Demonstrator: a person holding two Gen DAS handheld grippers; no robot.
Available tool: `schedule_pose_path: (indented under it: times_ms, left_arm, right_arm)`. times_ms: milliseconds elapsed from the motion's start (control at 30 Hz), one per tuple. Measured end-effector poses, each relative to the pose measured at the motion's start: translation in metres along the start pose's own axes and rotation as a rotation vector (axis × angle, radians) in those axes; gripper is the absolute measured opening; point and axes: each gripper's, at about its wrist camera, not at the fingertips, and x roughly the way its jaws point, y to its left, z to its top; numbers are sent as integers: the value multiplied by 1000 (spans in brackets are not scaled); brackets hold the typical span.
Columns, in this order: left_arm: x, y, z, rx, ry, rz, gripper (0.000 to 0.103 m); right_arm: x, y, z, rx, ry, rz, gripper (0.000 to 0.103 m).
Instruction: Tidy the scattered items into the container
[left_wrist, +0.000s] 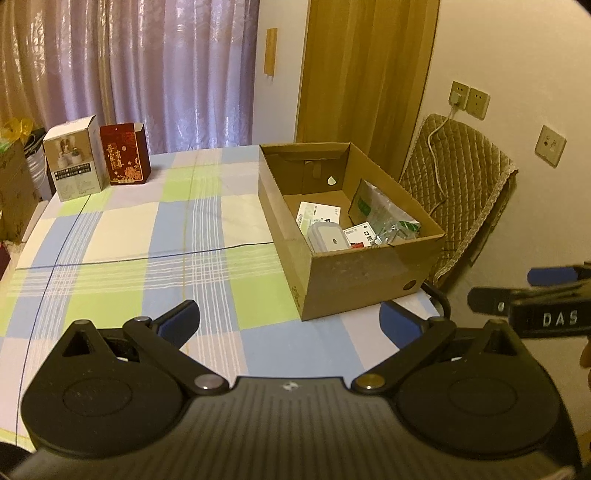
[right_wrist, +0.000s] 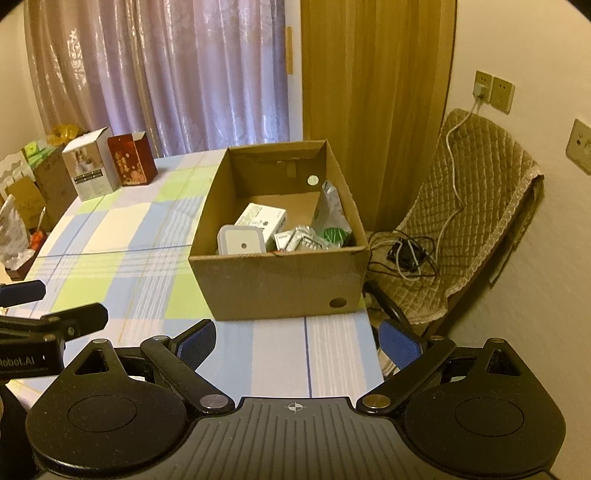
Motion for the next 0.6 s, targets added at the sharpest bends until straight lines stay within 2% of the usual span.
schedule_pose_path:
  times_ms: [167, 600]
  left_arm:
    - [-4, 1, -2, -35, 12, -10, 102]
    - [-1, 0, -5, -43, 18, 23, 102]
  right_arm:
    - [-5, 3, -6, -1, 13, -3, 100]
    - [-2, 2, -11, 16, 25, -1, 100]
